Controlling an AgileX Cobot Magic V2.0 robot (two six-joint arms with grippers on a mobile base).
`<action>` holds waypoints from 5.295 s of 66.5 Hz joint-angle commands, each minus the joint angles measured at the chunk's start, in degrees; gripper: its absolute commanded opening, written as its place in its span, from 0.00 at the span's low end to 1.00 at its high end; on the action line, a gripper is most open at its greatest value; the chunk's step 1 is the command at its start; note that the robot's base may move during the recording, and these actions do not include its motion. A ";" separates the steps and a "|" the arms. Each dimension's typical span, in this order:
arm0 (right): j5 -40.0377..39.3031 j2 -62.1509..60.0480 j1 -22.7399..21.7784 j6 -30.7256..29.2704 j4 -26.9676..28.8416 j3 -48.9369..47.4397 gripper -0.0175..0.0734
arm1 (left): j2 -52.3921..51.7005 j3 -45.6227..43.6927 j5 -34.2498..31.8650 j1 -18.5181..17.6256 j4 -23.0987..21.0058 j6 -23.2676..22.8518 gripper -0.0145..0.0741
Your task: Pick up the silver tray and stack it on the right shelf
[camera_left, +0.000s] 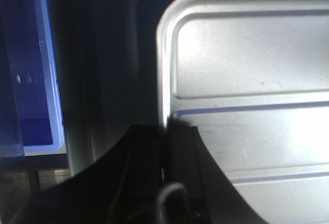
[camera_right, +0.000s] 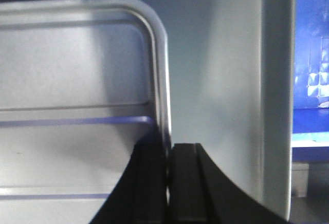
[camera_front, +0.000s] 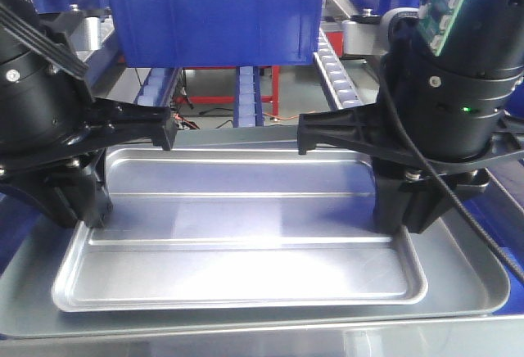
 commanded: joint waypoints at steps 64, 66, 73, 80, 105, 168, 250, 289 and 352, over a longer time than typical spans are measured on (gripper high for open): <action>-1.55 -2.33 -0.59 0.08 -0.45 -4.86 0.53 | 1.03 -6.47 0.78 -0.15 -1.92 0.92 0.42; -0.59 -2.57 -0.59 0.08 -0.45 -5.53 0.43 | 1.03 -7.62 2.94 -0.15 -1.96 0.92 0.33; 2.22 -3.92 -0.59 0.08 -0.79 -7.79 0.28 | 0.93 -11.17 8.08 -0.15 -1.69 0.92 0.04; 1.11 -4.40 -0.59 0.08 -1.90 -8.02 0.30 | 0.93 -12.36 8.21 -0.15 0.79 0.92 0.08; -2.33 -8.81 1.30 -0.13 -7.08 -6.53 0.25 | -4.70 -8.67 2.00 -0.63 3.54 -1.72 0.06; -22.98 -66.35 8.32 -0.18 -28.86 27.66 0.25 | -64.92 26.47 -32.06 -4.29 20.88 -1.72 0.06; -44.76 -77.73 -28.33 -44.27 7.75 45.10 0.25 | -67.82 26.47 -31.91 -4.29 20.88 -1.72 0.06; -42.28 -90.28 -32.46 -44.27 8.61 53.85 0.25 | -67.82 26.47 -31.67 -4.29 20.88 -1.72 0.06; -42.28 -90.28 -32.58 -44.27 8.61 53.85 0.25 | -73.95 35.13 -31.87 1.63 -0.02 27.07 0.06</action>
